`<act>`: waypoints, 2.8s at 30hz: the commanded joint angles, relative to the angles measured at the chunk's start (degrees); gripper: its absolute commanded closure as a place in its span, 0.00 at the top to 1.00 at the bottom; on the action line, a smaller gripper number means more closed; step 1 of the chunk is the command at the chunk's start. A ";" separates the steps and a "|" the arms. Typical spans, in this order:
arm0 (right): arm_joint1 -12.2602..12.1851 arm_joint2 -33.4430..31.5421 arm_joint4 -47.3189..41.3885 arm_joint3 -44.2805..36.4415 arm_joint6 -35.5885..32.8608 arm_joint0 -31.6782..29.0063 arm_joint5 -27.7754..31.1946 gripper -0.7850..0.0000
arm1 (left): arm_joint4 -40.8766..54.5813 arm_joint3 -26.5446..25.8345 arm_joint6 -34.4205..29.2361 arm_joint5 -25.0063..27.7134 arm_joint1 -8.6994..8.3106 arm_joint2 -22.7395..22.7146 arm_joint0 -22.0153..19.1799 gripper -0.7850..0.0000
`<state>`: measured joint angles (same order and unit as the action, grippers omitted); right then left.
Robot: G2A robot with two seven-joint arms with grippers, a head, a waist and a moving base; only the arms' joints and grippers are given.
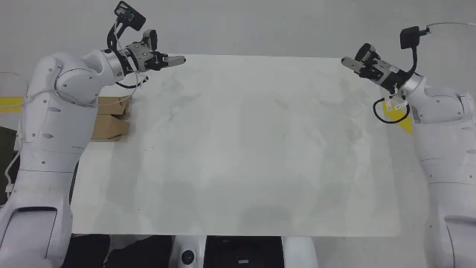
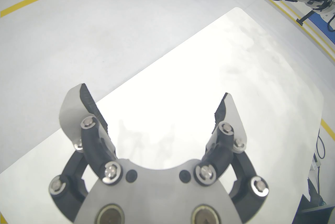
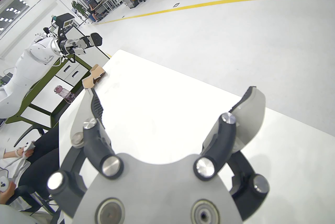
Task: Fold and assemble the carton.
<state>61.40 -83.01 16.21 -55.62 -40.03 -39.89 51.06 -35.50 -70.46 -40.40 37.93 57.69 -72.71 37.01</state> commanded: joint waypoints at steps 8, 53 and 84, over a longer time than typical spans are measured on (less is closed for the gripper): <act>0.00 0.00 0.00 0.00 0.00 0.00 0.00 1.00 | 0.00 0.00 0.00 0.00 0.00 0.00 0.00 1.00; 0.00 0.00 0.00 0.00 0.00 0.00 0.00 1.00 | 18.97 14.86 -14.17 -8.01 -3.75 -11.89 -5.62 1.00; 0.00 0.00 0.00 0.00 0.00 0.00 0.00 1.00 | 0.96 50.39 -4.25 -8.06 -9.69 -13.19 -19.38 1.00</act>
<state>61.40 -83.01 16.21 -55.62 -40.03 -39.89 51.06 -33.94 -20.57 -44.74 30.08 48.10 -86.12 17.73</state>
